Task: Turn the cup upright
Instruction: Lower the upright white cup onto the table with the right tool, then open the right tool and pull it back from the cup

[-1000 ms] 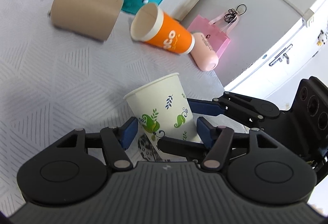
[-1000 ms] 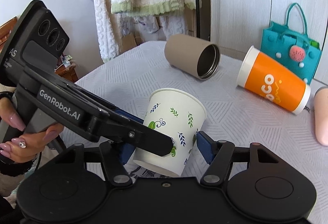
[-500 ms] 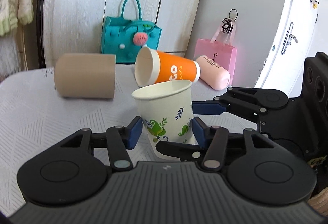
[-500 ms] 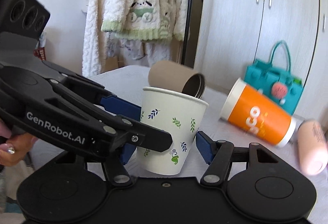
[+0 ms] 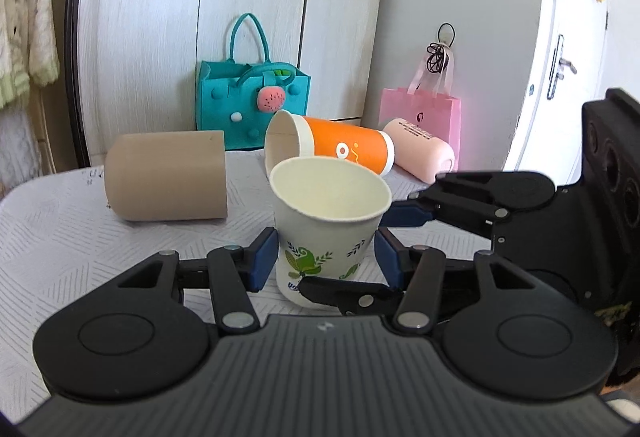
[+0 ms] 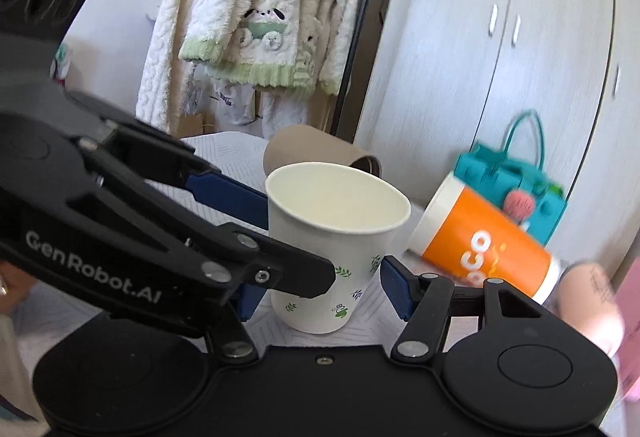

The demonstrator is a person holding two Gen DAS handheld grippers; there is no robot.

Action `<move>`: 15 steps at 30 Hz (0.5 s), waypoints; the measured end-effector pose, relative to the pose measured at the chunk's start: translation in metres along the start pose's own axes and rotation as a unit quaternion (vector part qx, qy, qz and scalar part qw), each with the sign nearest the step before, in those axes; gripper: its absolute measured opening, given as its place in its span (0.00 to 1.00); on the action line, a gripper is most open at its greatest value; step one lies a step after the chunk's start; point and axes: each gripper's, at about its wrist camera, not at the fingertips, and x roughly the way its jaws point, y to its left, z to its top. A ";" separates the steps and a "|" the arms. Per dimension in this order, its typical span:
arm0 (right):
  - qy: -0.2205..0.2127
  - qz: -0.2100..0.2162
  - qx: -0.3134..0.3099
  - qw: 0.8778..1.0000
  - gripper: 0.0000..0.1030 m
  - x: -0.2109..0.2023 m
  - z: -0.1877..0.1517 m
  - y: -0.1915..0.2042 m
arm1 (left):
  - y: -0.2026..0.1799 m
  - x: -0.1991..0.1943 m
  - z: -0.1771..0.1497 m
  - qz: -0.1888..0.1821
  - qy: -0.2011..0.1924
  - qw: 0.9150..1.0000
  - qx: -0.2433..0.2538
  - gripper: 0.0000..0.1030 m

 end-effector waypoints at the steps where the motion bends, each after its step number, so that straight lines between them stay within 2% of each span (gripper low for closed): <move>1: 0.004 0.005 0.009 1.000 0.64 0.001 0.001 -0.002 | 0.001 0.001 0.000 -0.001 0.002 1.000 -0.005 0.51; 10: 0.021 0.004 0.005 1.000 0.64 0.006 -0.003 0.003 | 0.004 0.004 -0.004 -0.002 0.023 0.999 -0.024 0.51; 11: 0.024 0.004 0.004 1.000 0.68 0.006 -0.003 0.004 | 0.003 0.004 -0.004 0.003 0.024 0.999 -0.026 0.53; 13: 0.033 -0.001 0.000 0.999 0.77 0.004 -0.003 0.006 | 0.003 0.002 -0.004 0.016 0.028 0.999 -0.029 0.64; 15: 0.026 -0.009 -0.011 1.000 0.77 -0.004 -0.005 0.008 | 0.004 -0.002 -0.005 0.023 0.027 0.999 -0.033 0.65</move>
